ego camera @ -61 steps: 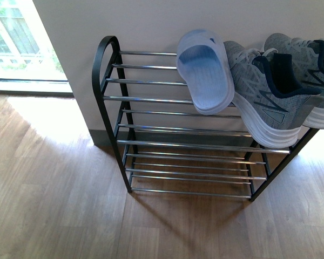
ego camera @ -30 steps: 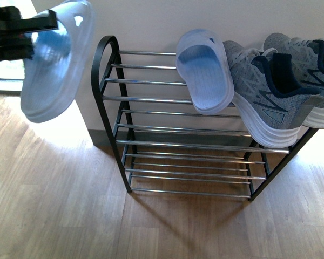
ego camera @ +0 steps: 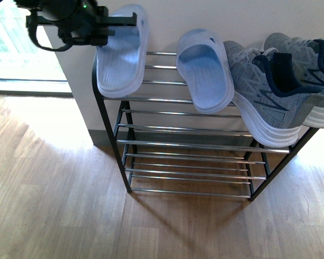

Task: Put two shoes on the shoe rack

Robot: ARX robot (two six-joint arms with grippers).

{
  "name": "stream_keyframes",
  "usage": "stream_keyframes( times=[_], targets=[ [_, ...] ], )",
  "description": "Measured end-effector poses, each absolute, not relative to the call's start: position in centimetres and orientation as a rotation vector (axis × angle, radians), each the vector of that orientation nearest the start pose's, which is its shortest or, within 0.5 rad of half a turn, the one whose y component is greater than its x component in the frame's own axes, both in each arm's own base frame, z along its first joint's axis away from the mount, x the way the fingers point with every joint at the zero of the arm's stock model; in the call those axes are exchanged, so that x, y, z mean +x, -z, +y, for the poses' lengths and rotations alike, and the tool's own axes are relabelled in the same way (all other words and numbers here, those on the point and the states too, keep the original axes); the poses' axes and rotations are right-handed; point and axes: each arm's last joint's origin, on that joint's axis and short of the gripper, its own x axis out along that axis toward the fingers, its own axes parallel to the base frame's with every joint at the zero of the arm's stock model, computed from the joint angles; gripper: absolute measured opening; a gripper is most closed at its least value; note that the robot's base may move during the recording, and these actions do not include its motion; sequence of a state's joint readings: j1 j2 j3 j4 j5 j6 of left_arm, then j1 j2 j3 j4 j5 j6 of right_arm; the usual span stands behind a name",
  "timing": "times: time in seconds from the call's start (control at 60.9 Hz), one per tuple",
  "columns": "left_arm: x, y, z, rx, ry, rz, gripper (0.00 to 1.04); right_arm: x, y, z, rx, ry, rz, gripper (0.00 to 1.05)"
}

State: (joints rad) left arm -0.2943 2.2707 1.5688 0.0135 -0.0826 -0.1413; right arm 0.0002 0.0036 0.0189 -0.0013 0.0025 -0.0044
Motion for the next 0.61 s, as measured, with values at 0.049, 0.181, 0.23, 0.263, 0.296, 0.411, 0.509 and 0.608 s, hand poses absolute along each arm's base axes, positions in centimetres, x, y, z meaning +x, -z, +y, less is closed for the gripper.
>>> stream_keyframes(
  times=[0.049,0.181,0.23,0.263,0.296,0.411,0.509,0.608],
  targets=[
    [47.4,-12.8,-14.7,0.001,0.155,0.686,0.02,9.7,-17.0,0.0,-0.004,0.002,-0.014,0.96],
    [48.3,-11.1,-16.0,0.016,0.17,0.726,0.02,9.7,-17.0,0.0,-0.004,0.002,-0.014,0.96],
    [49.0,-9.9,-16.4,0.021,0.171,0.746,0.02,9.7,-17.0,0.0,-0.004,0.002,-0.014,0.96],
    [49.2,-9.5,-16.4,0.023,0.169,0.75,0.02,9.7,-17.0,0.0,-0.004,0.002,-0.014,0.96],
    [49.4,-9.3,-16.5,0.027,0.168,0.75,0.02,9.7,-17.0,0.0,-0.004,0.002,-0.014,0.96],
    [50.2,-8.9,-16.5,0.033,0.149,0.74,0.03,9.7,-17.0,0.0,-0.004,0.002,-0.014,0.96],
    [50.4,-9.0,-16.5,0.031,0.133,0.741,0.17,9.7,-17.0,0.0,-0.004,0.002,-0.014,0.96],
    [50.4,-9.0,-16.6,0.015,0.143,0.746,0.31,9.7,-17.0,0.0,-0.004,0.002,-0.014,0.96]
  ],
)
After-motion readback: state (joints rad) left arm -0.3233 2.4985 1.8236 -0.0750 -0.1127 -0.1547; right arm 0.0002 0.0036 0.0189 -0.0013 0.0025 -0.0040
